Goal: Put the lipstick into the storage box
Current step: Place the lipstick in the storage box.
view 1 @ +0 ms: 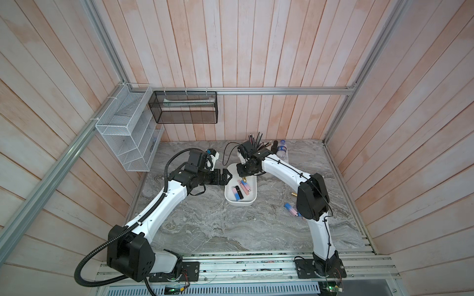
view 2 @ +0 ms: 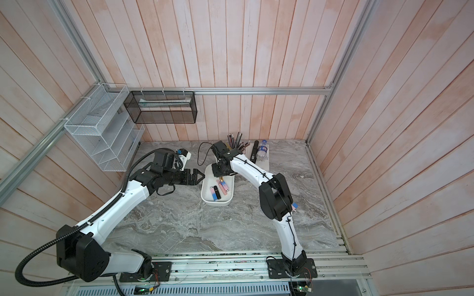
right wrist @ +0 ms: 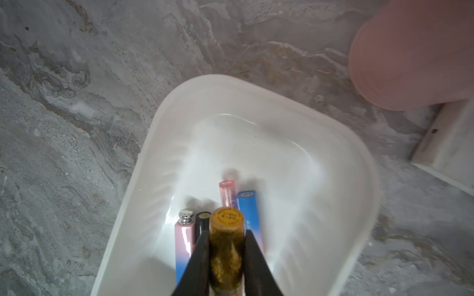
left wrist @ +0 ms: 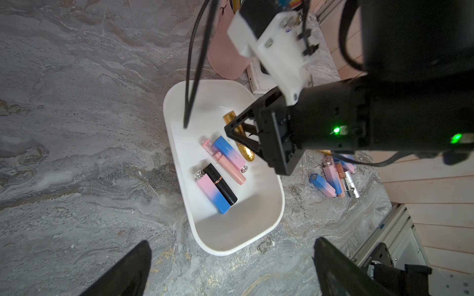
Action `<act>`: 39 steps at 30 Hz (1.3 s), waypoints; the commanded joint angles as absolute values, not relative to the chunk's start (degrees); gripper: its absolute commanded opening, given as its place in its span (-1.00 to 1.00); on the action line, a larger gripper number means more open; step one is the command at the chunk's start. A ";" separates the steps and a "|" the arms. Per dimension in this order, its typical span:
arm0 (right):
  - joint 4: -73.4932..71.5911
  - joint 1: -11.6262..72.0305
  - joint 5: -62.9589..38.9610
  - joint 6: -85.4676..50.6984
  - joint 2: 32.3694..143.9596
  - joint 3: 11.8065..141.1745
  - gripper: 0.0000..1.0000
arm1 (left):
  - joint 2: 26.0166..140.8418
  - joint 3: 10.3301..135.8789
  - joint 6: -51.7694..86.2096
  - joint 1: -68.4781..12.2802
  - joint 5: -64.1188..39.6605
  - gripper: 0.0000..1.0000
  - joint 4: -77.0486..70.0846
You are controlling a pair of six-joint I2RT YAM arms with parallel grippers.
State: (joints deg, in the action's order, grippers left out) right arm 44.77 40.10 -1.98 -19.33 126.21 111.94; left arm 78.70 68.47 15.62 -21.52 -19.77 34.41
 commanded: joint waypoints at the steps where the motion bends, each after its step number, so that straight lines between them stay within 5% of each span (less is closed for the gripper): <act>1: 46.57 40.69 -4.31 -19.59 128.68 114.77 -0.57 | 76.36 68.03 14.34 -20.82 -19.06 1.00 35.46; 19: 47.77 38.30 -0.07 -18.62 122.94 112.52 -0.19 | 75.66 68.46 12.53 -20.08 -24.63 0.99 35.92; 28: 44.48 25.89 4.13 -18.54 105.19 87.86 -0.18 | 78.37 69.33 12.20 -22.44 -35.92 1.00 36.19; 39: 39.58 15.80 6.74 -17.05 92.04 62.33 -0.22 | 88.39 75.98 7.04 -38.13 -36.91 1.00 39.71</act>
